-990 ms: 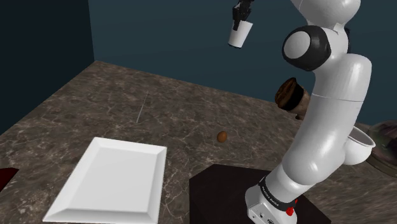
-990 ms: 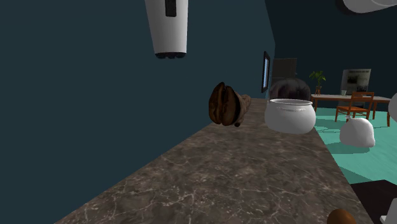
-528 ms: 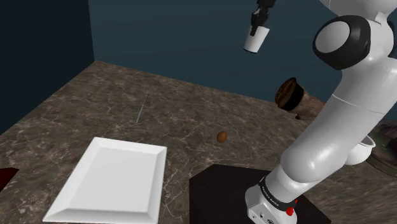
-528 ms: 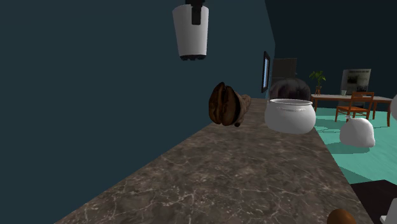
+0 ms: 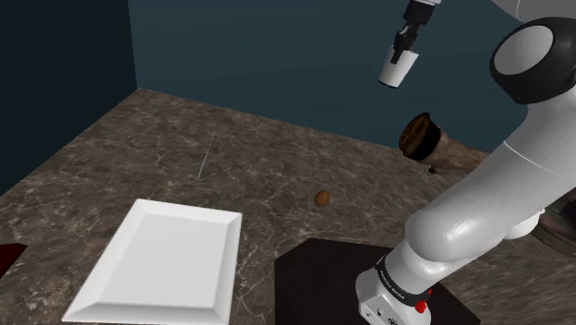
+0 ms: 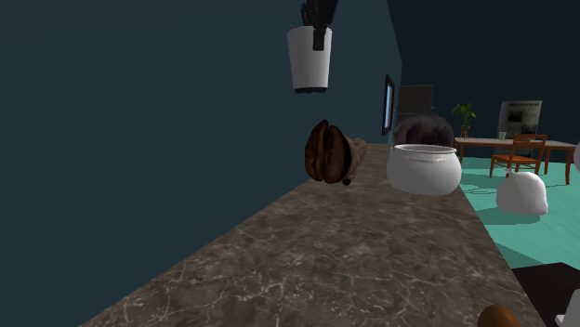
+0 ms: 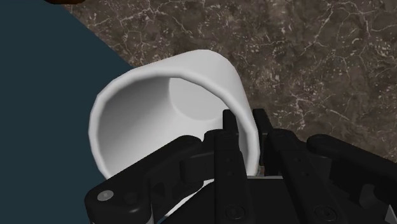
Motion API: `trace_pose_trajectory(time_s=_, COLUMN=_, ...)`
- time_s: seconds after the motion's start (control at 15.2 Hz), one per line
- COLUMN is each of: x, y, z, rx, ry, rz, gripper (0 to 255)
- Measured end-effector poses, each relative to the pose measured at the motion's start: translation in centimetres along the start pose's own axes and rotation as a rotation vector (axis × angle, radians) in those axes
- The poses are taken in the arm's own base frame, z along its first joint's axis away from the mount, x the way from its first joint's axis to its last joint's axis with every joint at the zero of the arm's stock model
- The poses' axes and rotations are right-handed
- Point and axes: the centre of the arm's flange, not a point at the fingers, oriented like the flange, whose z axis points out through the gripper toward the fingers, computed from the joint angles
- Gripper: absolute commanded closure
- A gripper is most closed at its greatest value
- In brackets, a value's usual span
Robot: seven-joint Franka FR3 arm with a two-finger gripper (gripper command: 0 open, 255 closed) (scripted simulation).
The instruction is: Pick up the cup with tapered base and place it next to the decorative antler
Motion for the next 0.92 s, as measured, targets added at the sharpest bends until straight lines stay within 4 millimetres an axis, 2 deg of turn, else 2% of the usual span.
trace_pose_trajectory(time_s=0.92, x=-14.7, y=11.2, z=1.3, rx=0.001, ry=0.0, rz=0.0, gripper=255)
